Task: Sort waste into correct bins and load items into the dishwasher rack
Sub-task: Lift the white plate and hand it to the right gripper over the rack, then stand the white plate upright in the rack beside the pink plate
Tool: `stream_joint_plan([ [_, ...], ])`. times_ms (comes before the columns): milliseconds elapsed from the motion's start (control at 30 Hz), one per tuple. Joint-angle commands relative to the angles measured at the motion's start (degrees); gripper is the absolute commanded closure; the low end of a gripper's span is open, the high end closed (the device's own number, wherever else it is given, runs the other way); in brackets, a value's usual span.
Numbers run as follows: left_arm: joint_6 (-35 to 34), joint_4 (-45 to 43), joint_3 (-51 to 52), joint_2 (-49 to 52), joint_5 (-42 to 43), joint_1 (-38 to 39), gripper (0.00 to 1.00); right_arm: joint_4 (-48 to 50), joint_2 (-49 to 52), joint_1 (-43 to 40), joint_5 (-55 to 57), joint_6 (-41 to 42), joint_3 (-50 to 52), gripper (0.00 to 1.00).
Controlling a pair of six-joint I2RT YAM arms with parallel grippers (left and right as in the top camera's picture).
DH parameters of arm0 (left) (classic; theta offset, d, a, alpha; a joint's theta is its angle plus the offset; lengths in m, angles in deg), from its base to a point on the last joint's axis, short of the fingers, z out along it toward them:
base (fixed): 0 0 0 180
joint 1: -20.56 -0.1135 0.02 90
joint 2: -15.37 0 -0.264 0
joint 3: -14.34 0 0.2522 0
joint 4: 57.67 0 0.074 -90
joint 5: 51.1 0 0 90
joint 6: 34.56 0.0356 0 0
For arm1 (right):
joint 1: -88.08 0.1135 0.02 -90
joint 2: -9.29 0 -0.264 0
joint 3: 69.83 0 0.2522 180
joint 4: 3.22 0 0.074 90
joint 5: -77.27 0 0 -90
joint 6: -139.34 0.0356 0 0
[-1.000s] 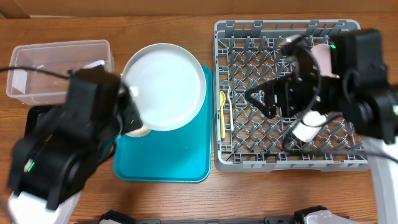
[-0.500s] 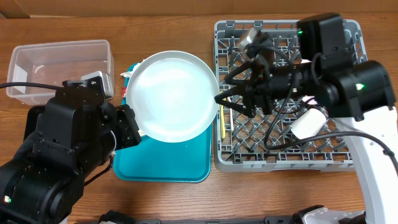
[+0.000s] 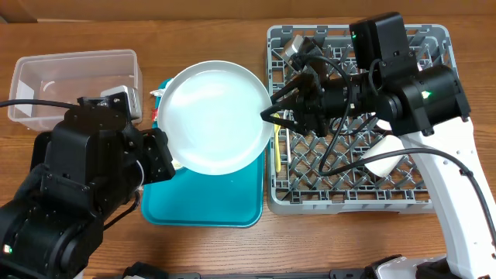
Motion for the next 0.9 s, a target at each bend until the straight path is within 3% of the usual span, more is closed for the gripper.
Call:
stream_joint_plan([
  [0, 1.1, -1.4, -0.9, -0.2, 4.5, 0.4, 0.96, 1.0, 0.0, 1.4, -5.0, -0.5, -0.2, 0.55],
  [267, 2.6, -2.3, -0.9, -0.3, 7.2, 0.4, 0.96, 3.3, 0.2, 1.4, -5.0, -0.3, -0.2, 0.51],
  [400, 3.1, -2.6, -0.9, -0.2, 7.1, 0.4, 0.96, 3.3, 0.2, 1.4, -5.0, -0.1, -0.2, 0.71],
  [533, 3.3, -2.6, -0.9, -0.2, 6.2, 0.4, 0.95, 3.0, 0.0, 1.4, -4.7, -0.1, -0.2, 0.82],
  [600, 3.4, -2.5, -0.9, -0.2, 5.5, 0.4, 0.75, 3.0, -0.1, 1.4, -1.8, 1.6, -0.2, 0.86],
  [700, 4.8, -2.4, -0.9, -0.3, 5.3, 0.4, 0.59, 2.9, -0.5, 1.3, 9.2, 8.2, -0.3, 0.96],
  [867, 4.7, -1.6, -0.9, -0.3, 2.6, 0.4, 0.48, 2.2, -2.6, 1.0, 23.5, 15.3, -0.3, 0.96],
])
